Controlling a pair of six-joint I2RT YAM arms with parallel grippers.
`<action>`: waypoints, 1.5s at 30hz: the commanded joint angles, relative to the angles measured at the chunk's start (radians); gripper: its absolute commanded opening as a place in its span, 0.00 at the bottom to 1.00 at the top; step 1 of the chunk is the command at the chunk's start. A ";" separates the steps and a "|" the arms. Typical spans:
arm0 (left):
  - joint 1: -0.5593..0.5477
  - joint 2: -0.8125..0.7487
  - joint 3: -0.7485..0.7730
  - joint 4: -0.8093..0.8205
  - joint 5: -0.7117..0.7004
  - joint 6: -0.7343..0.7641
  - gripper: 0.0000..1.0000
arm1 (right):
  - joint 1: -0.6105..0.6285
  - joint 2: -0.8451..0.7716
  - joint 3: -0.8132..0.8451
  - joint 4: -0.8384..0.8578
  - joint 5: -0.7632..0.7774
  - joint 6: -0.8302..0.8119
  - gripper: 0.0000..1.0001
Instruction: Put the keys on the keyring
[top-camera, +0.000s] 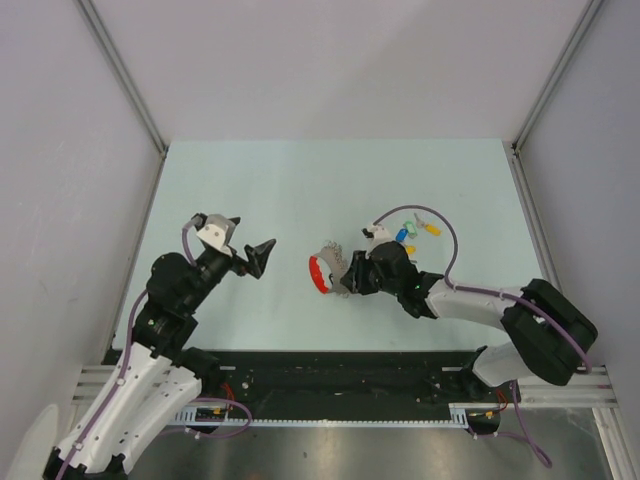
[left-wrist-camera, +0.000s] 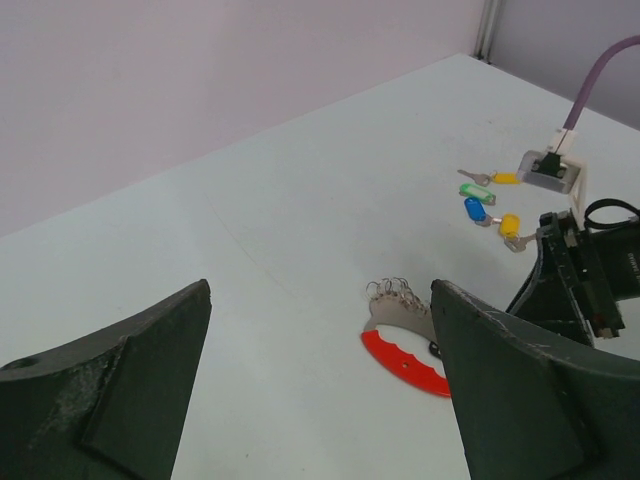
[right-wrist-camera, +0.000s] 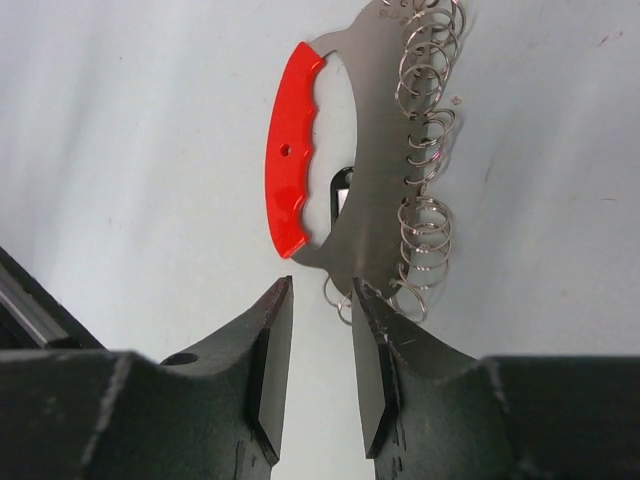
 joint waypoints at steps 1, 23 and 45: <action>-0.003 0.039 0.029 0.006 0.005 -0.054 0.96 | -0.020 -0.131 0.022 -0.117 0.031 -0.127 0.36; -0.555 0.409 -0.074 0.050 -0.677 -0.916 0.98 | -0.170 -0.660 -0.251 -0.149 0.345 -0.141 0.94; -0.700 1.121 0.384 -0.312 -0.592 -1.431 0.40 | -0.210 -0.820 -0.391 -0.101 0.380 -0.147 0.99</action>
